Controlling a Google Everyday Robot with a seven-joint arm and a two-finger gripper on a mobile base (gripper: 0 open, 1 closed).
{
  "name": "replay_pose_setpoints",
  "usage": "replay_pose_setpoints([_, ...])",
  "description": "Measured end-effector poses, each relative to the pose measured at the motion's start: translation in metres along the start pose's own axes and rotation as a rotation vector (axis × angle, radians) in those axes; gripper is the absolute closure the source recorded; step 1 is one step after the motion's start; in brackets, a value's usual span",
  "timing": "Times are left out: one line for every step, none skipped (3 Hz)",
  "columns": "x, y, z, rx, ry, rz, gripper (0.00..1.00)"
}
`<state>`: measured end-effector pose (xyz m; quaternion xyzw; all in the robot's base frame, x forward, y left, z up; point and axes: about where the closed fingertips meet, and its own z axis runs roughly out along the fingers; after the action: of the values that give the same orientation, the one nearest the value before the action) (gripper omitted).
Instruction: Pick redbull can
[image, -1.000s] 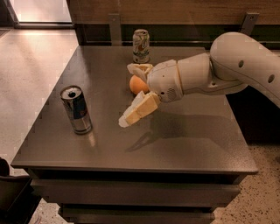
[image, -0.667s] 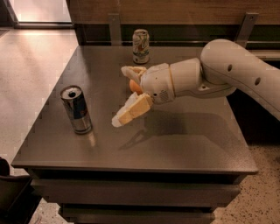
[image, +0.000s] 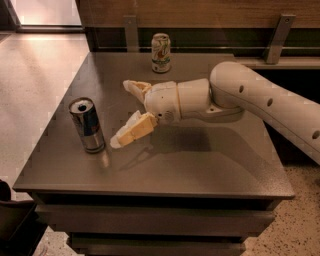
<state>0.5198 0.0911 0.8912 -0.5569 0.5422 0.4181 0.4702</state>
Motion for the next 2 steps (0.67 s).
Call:
replay_pose_setpoints([-0.003, 0.004, 0.016, -0.01, -0.05, -0.012, 0.0])
replay_pose_setpoints([-0.007, 0.01, 0.029, -0.022, -0.081, -0.026, 0.0])
